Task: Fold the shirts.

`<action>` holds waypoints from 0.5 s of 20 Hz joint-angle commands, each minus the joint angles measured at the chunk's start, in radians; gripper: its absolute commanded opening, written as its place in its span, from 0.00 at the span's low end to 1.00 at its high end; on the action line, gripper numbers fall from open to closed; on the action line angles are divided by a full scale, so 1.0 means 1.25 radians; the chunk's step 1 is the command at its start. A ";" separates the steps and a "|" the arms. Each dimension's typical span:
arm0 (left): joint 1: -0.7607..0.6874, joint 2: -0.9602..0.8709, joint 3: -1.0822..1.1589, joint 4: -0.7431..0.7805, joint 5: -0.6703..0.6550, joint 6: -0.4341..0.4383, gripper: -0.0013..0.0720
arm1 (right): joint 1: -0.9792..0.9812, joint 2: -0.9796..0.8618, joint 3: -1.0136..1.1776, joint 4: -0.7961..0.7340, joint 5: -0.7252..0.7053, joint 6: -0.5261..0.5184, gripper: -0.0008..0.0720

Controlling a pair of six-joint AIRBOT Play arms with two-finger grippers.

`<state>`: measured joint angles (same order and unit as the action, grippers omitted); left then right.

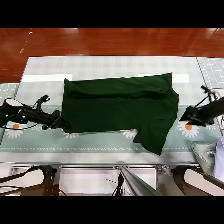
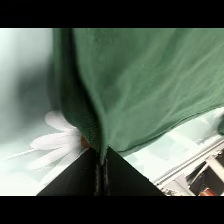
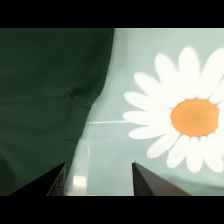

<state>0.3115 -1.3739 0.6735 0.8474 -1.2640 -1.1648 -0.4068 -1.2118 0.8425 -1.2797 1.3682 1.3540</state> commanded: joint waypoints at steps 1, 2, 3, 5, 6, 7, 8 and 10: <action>0.020 0.005 0.001 -0.028 -0.003 0.010 0.04 | 0.026 0.045 -0.147 0.038 -0.125 -0.013 0.68; 0.021 0.005 0.001 -0.036 -0.003 0.011 0.04 | 0.036 0.043 -0.165 0.063 -0.151 -0.013 0.68; 0.021 0.005 0.001 -0.045 -0.003 0.017 0.04 | 0.049 0.042 -0.182 0.087 -0.189 -0.013 0.68; 0.021 0.006 0.001 -0.075 -0.003 0.032 0.04 | 0.084 0.041 -0.204 0.128 -0.268 -0.010 0.68; 0.021 0.006 0.001 -0.094 -0.003 0.049 0.04 | 0.107 0.035 -0.207 0.146 -0.301 -0.004 0.68; 0.021 0.006 0.001 -0.116 -0.003 0.066 0.04 | 0.132 0.026 -0.207 0.161 -0.334 0.001 0.68; 0.021 0.006 0.001 -0.134 -0.002 0.078 0.04 | 0.162 0.014 -0.207 0.171 -0.369 0.016 0.65; 0.021 0.006 0.003 -0.160 -0.001 0.088 0.04 | 0.210 0.000 -0.205 0.173 -0.410 0.036 0.18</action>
<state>0.3363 -1.3674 0.6746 0.7116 -1.2671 -1.0897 -0.2222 -1.1923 0.5991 -1.0954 0.9787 1.3643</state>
